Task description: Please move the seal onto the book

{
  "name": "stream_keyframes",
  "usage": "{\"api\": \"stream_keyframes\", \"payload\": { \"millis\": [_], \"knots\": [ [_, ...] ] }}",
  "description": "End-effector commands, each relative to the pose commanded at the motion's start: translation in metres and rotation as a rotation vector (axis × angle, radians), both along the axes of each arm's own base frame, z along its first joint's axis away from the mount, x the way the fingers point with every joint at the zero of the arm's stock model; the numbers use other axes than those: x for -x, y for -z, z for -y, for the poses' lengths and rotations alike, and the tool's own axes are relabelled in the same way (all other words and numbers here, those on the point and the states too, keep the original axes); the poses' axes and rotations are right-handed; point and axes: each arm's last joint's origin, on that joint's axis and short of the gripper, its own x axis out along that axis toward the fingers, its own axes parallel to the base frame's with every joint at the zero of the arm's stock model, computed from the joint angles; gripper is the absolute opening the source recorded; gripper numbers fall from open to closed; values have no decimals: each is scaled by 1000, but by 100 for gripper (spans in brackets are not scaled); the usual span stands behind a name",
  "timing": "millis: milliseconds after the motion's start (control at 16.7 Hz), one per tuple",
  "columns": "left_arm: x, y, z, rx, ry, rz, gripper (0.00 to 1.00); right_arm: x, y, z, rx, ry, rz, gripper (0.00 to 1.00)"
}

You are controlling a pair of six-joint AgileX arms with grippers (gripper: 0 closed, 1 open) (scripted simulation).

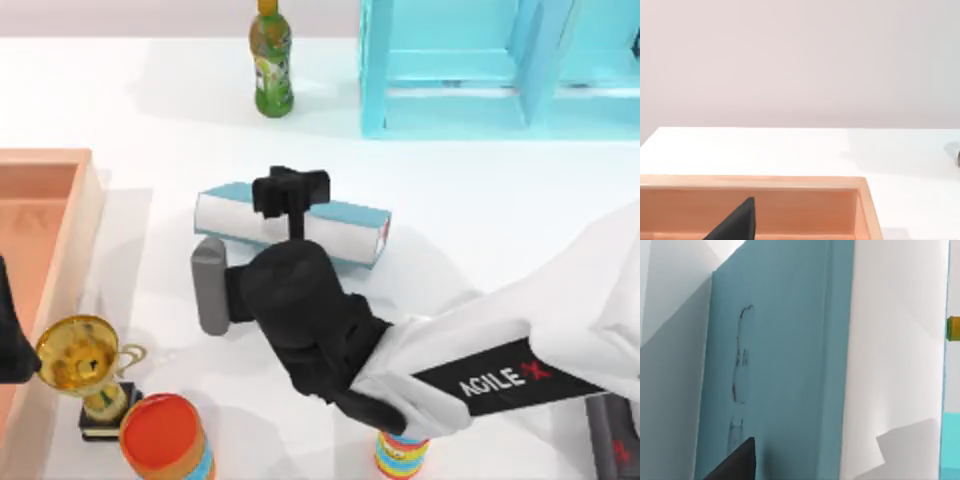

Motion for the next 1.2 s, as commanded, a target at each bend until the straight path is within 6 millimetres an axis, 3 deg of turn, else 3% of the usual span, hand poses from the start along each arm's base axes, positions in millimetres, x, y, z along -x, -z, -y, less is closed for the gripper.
{"api": "stream_keyframes", "payload": {
  "millis": [240, 540, 840, 1020, 1200],
  "knots": [
    [0, 0, 0, 0, 0, 0, 100, 19, -25, -3, -59, 23, 28, 100],
    [0, 0, 0, 0, 0, 0, 100, 78, -48, -7, -121, 28, 34, 100],
    [0, 0, 0, 0, 0, 0, 100, 139, -32, -6, -75, -14, 9, 100],
    [0, 0, 0, 0, 0, 0, 100, 150, -12, -2, -7, -4, 0, 100],
    [0, 0, 0, 0, 0, 0, 100, 150, -9, -1, 2, -1, -1, 100]
  ]
}}
